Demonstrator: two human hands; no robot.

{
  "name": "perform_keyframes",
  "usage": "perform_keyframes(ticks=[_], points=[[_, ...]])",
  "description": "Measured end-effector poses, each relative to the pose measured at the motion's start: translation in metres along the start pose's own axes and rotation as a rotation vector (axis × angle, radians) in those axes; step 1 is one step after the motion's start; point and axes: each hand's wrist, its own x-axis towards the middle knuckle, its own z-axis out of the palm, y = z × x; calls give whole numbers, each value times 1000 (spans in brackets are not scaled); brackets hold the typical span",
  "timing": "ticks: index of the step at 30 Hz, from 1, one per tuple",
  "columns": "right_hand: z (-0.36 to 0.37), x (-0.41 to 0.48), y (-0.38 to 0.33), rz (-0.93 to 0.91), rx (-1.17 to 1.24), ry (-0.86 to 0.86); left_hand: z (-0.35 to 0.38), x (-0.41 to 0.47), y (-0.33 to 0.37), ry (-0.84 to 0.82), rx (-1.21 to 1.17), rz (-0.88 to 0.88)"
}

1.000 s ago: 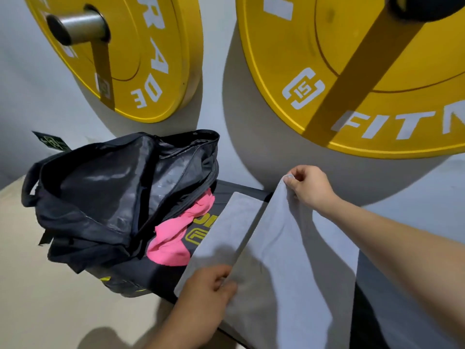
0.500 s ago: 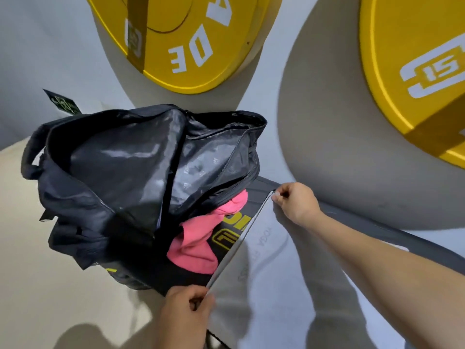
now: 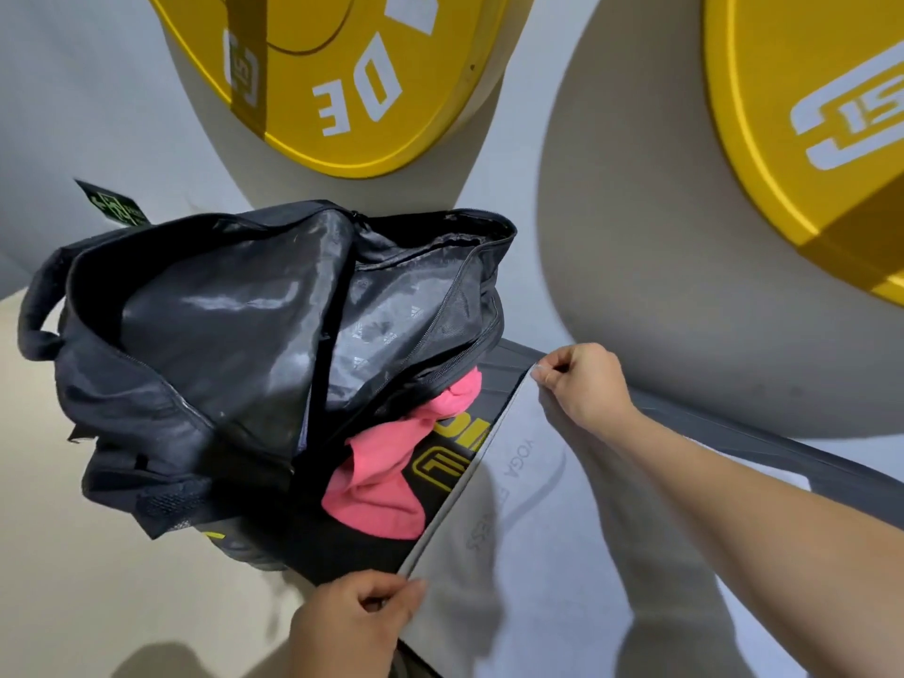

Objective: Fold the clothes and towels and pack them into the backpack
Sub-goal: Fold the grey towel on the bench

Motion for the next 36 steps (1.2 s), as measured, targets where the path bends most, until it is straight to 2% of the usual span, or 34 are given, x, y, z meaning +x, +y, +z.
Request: perform_keyframes(ticks=[4, 9, 13, 15, 18, 21, 26, 29, 31, 36], points=[[-37, -14, -12, 44, 256, 155, -16, -7, 14, 60, -108, 72], [-107, -51, -28, 32, 523, 294, -57, -25, 54, 114, -107, 272], [-167, -100, -42, -65, 502, 347, -92, -47, 82, 181, -180, 398], [-195, -125, -46, -92, 454, 335, -108, -62, 95, 155, -135, 429], [-232, -161, -51, -122, 332, 356, -132, -86, 108, 98, -83, 565], [-265, -201, -57, -141, 246, 378, -151, -106, 116, 106, -39, 660], [-315, -288, -80, -152, 221, 196, -179, -139, 124, 239, 19, 830], [-336, -337, -90, -161, 82, 69, -192, -157, 123, 364, 194, 1043], [-348, -363, -93, -161, 47, -4, -201, -166, 125, 399, 226, 1149], [-380, -389, -90, -121, 116, -128, -211, -175, 145, 407, 193, 1210]])
